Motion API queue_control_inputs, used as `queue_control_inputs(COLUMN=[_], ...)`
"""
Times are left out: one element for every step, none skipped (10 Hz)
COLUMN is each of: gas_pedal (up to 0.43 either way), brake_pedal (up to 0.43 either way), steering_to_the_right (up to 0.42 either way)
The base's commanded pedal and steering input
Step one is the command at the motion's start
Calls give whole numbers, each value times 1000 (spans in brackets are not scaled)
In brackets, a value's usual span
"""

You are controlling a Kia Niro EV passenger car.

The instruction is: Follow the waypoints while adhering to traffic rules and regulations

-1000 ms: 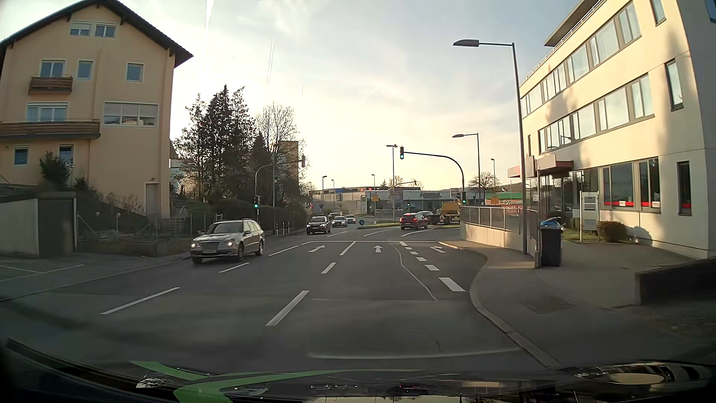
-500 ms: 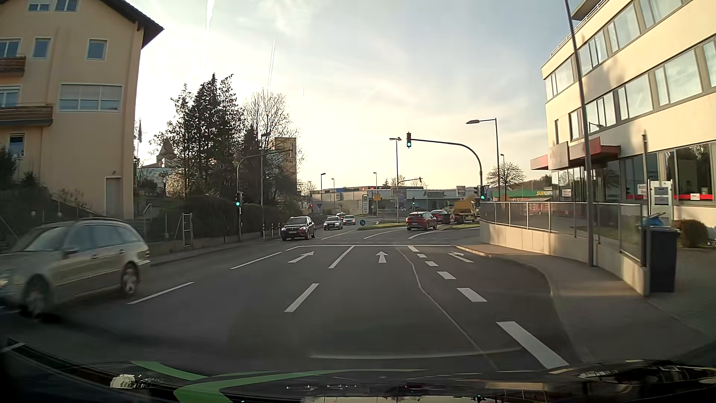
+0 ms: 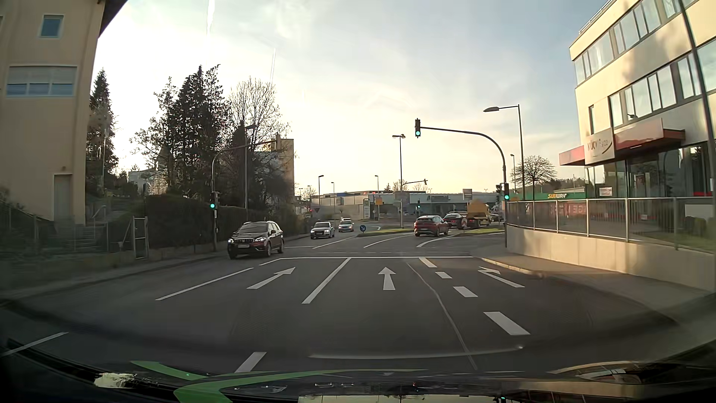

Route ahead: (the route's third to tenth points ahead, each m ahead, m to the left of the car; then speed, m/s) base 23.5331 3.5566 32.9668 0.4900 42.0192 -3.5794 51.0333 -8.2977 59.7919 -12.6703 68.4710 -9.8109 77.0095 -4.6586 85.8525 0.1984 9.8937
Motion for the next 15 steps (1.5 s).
queue_control_inputs(gas_pedal=[0,0,0,0,0,0,0,0,0,0,0,0,0,0,0], brake_pedal=[207,207,207,201,189,159,165,165,171,171,171,177,177,189,189], steering_to_the_right=[0,3,7,6,7,6,5,4,3,3,5,10,15,18,22])
